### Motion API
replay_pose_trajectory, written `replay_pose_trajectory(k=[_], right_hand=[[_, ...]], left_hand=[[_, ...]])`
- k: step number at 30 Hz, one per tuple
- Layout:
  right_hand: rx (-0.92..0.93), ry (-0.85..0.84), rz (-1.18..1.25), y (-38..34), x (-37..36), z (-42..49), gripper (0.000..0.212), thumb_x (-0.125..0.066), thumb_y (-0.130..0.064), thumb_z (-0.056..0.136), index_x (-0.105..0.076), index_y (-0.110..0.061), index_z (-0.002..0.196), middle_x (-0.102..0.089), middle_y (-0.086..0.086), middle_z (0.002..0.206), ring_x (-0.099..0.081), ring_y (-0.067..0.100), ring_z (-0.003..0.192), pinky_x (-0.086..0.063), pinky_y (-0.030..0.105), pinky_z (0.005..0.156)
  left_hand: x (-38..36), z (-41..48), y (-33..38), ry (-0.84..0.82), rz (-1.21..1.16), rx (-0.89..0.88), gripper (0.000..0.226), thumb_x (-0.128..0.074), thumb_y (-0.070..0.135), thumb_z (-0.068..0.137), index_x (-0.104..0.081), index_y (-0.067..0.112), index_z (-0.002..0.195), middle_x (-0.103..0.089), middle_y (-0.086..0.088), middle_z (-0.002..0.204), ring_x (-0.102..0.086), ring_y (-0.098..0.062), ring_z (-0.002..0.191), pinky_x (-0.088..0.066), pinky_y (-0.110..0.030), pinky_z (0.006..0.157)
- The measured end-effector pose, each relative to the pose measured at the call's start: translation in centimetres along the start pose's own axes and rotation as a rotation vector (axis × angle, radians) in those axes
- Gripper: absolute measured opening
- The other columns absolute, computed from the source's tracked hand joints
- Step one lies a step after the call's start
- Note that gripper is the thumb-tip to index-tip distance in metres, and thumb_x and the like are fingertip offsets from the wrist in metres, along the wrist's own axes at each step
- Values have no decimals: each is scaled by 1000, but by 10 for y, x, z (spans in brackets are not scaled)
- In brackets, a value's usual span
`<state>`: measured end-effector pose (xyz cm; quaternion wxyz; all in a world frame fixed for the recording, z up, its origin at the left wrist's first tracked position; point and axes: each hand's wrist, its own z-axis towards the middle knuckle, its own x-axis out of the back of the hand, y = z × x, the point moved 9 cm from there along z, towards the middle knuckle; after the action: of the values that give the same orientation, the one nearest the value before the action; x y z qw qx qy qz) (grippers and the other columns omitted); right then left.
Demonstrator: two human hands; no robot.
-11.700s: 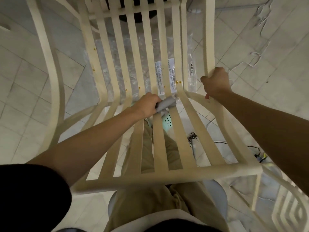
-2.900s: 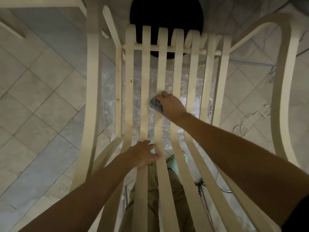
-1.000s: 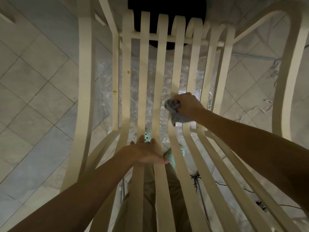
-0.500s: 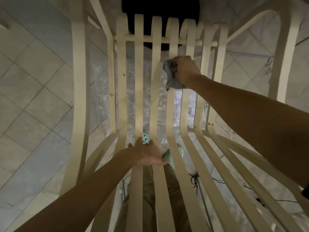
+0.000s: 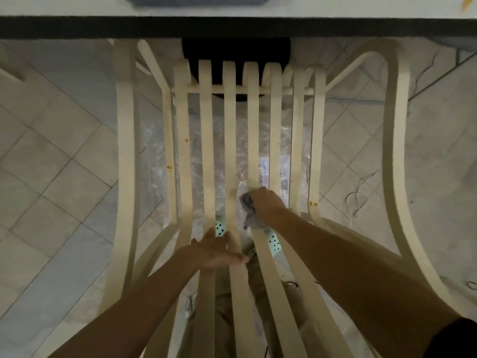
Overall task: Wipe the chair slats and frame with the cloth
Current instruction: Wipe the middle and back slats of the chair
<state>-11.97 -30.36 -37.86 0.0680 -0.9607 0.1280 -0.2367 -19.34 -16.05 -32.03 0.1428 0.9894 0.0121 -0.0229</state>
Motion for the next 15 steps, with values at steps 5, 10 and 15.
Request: replay_pose_trajectory(k=[5, 10, 15], right_hand=[[40, -32, -18, 0, -23, -16, 38, -72, -30, 80, -39, -26, 62, -55, 0, 79, -61, 21, 77, -52, 31, 69], [110, -84, -83, 9, -30, -32, 21, -55, -15, 91, -65, -13, 109, -65, 9, 103, -65, 27, 95, -54, 35, 80], [231, -94, 0, 9, -20, -63, 24, -62, -20, 86, -66, -7, 106, -65, 16, 99, -66, 30, 87, -56, 38, 80]], left_hand=[[2, -2, 4, 18, -58, 27, 89, -52, 70, 82, -17, 27, 152, -9, -8, 160, -3, -25, 148, -15, -43, 117], [5, -7, 22, 50, -69, 48, 63, -51, 47, 93, -36, 13, 144, -38, -13, 149, -31, -29, 139, -26, -31, 112], [1, 4, 41, 154, -145, -62, 64, -54, 61, 73, -55, 27, 128, -56, 1, 126, -54, -22, 117, -45, -35, 97]])
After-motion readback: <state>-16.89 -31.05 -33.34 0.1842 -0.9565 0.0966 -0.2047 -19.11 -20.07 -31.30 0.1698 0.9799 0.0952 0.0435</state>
